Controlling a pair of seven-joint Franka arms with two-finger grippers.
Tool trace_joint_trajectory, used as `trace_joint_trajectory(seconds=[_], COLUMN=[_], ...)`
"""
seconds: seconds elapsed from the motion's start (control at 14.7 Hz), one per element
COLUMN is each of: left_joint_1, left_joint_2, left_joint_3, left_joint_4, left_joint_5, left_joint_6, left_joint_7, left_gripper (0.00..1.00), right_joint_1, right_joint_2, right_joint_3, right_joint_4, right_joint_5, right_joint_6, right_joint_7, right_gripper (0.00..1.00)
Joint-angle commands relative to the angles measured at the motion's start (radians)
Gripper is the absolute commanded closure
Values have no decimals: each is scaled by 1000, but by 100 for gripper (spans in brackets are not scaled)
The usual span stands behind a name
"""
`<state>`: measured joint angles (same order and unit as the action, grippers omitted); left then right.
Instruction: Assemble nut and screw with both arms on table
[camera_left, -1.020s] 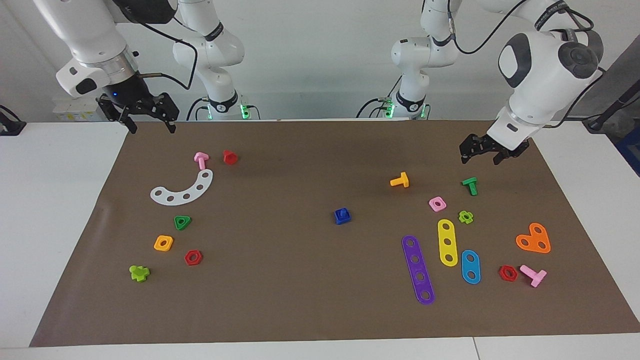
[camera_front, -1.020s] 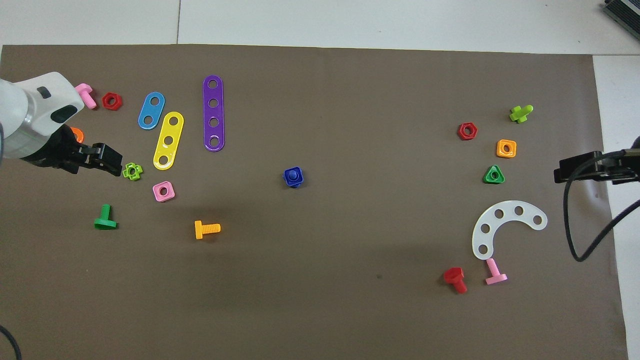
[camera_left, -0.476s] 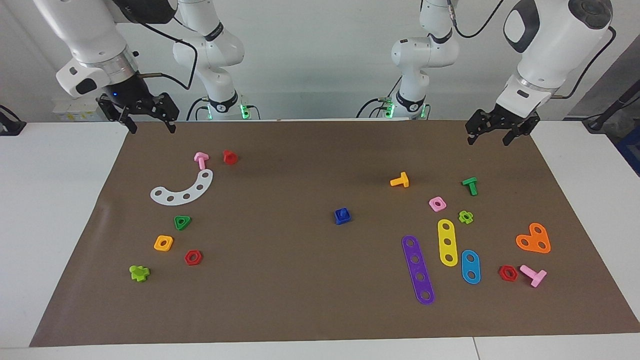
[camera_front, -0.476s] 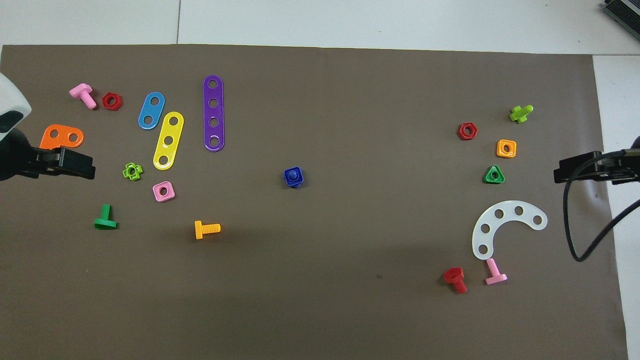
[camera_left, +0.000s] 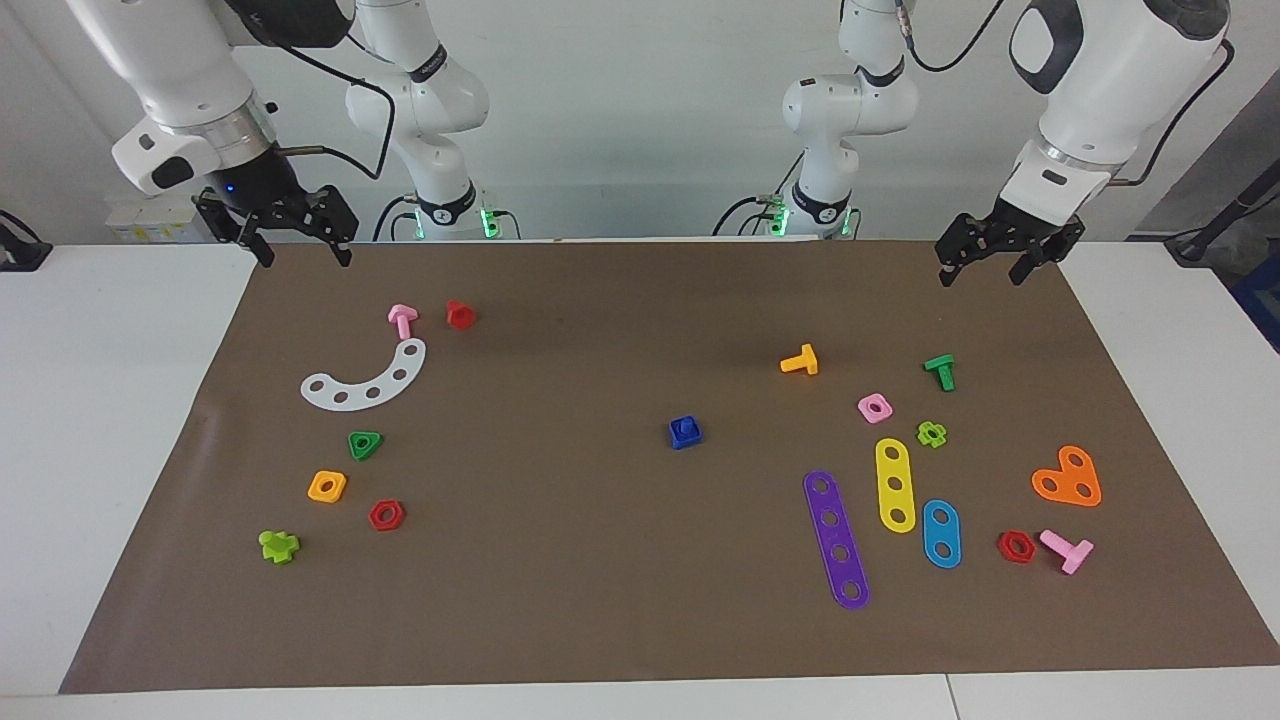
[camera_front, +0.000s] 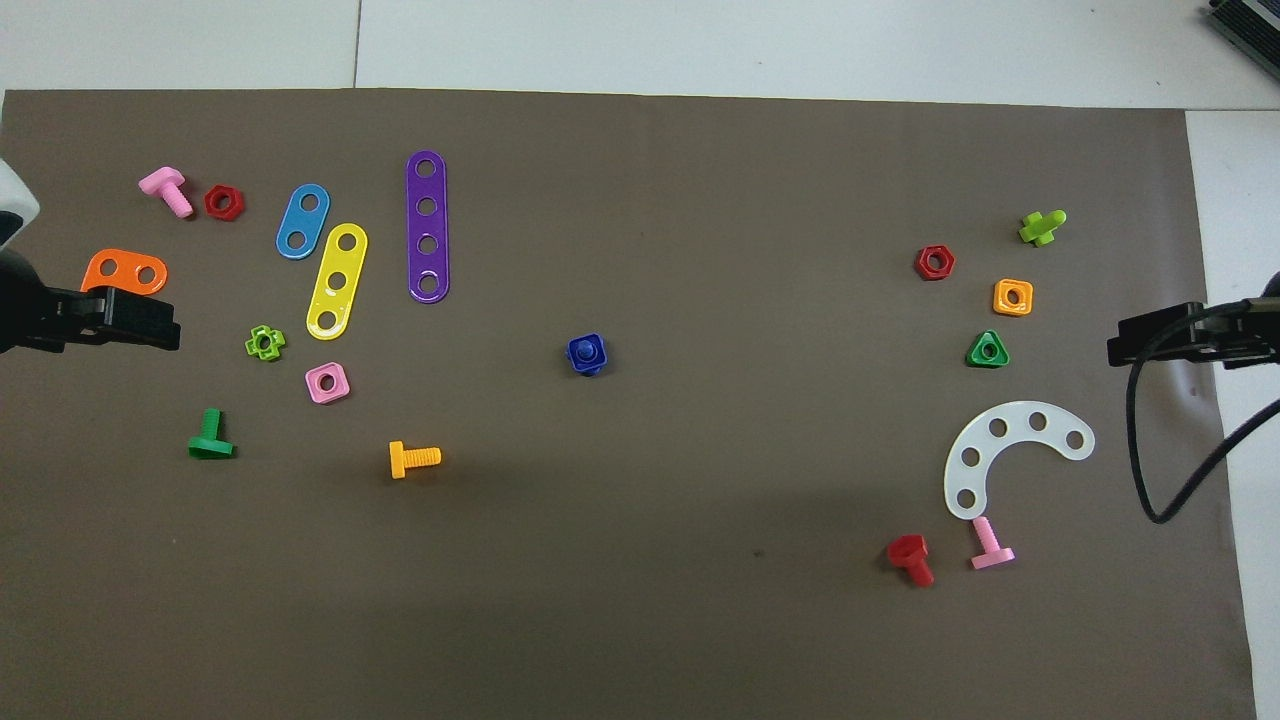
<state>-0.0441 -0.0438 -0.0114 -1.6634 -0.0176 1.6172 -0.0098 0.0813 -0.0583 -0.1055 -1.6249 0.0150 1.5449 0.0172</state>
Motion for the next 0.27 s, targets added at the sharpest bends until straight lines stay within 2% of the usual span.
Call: trace_joint_trajectory(seconds=[0.0, 0.2], left_joint_1=[10, 13], left_joint_2=[-14, -14], left_joint_3=[-9, -7], left_joint_4=[-4, -4], left_joint_5=[10, 10], left_joint_6=[9, 10], left_joint_7=[-4, 4], left_gripper=[0, 0], right_joint_1=[-8, -8], right_joint_2=[-6, -6], right_joint_3=[3, 3], right_joint_4=[-3, -3], right_joint_5=[20, 20], right_joint_6=[-9, -8], right_joint_7=[9, 7], right_gripper=[0, 0])
